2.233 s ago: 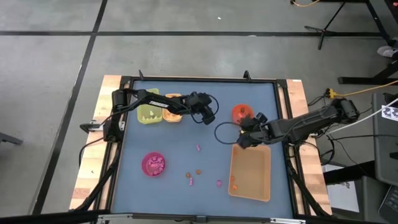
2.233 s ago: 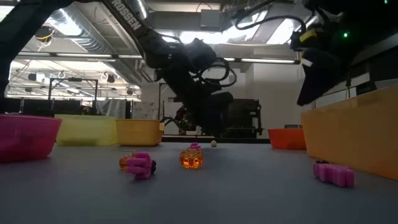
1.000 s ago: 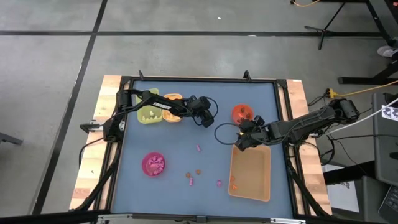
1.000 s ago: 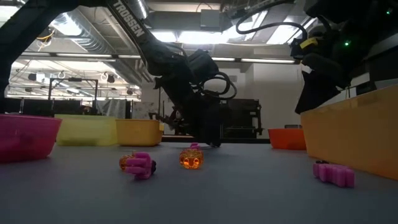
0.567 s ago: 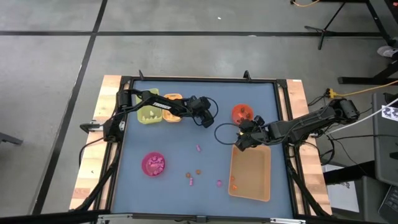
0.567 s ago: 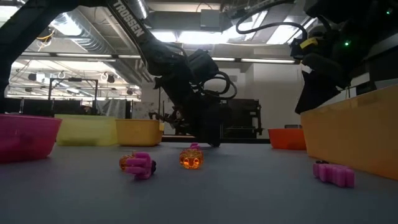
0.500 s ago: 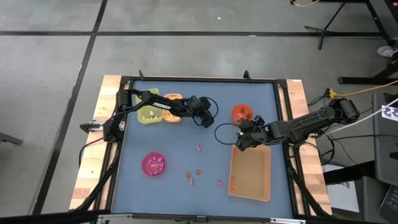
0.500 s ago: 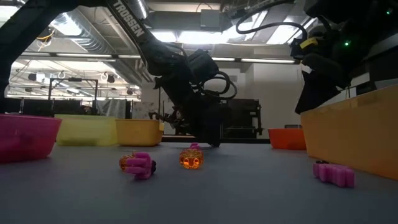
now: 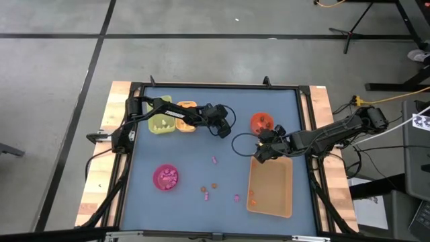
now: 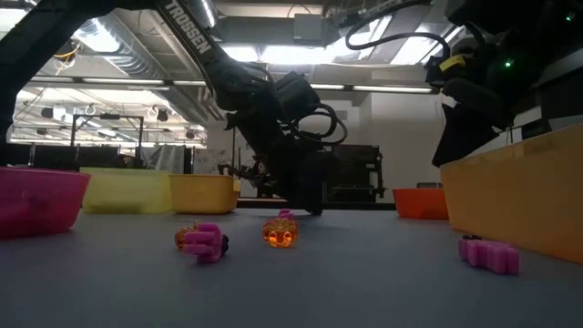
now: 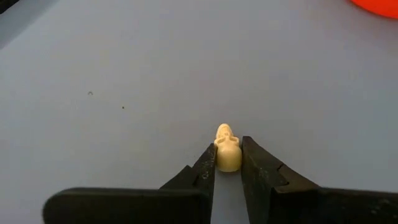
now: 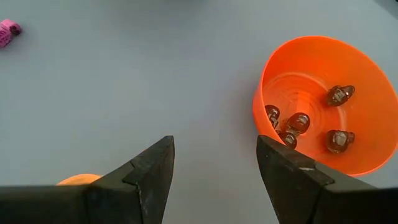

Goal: Sort Halloween decoration
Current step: Put the small white skull toy into the yellow bin

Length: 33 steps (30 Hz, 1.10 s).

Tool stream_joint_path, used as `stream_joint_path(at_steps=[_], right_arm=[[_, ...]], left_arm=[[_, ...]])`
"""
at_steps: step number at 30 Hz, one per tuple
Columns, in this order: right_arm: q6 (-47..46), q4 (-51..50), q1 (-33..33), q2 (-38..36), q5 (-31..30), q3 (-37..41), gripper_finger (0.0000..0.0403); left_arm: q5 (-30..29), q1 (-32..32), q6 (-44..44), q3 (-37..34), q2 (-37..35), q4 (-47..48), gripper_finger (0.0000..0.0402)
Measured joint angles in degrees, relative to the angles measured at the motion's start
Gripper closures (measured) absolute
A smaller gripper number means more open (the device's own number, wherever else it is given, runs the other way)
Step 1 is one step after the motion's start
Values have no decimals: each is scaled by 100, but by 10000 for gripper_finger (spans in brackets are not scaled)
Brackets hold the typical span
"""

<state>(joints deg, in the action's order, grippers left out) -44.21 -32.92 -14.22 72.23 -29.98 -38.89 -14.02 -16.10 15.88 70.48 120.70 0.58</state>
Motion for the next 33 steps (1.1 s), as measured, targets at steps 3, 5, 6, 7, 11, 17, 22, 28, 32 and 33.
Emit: stream_joint_path(at_steps=[3,5,6,7,11,17,22,28,32,33], right_arm=[[0,0,0,0,0,0,178],[0,1,0,0,0,0,178],[0,0,0,0,0,0,178],[0,1,0,0,0,0,178],[0,-1,0,1,0,0,178],[-4,16,-2,2,-43,0,178],[-7,16,-2,2,-42,0,178],[-5,32,-2,2,-42,0,178],[-4,35,-2,2,-42,0,178],[-5,42,-2,2,-42,0,178]], left_arm=[[45,-7,-45,-2,0,-57,365],[157,-30,-160,-7,-31,-83,365],[186,-34,-174,-7,-35,-96,365],[197,-39,-210,-7,-45,-100,365],[236,-90,-306,-20,-221,-5,365],[425,-185,-422,-17,-660,279,365],[452,-197,-647,-15,-1200,1087,365],[415,-195,-949,-9,-1989,2628,365],[251,-193,-956,-4,-2429,3597,365],[163,-191,-957,-4,-2505,3819,365]])
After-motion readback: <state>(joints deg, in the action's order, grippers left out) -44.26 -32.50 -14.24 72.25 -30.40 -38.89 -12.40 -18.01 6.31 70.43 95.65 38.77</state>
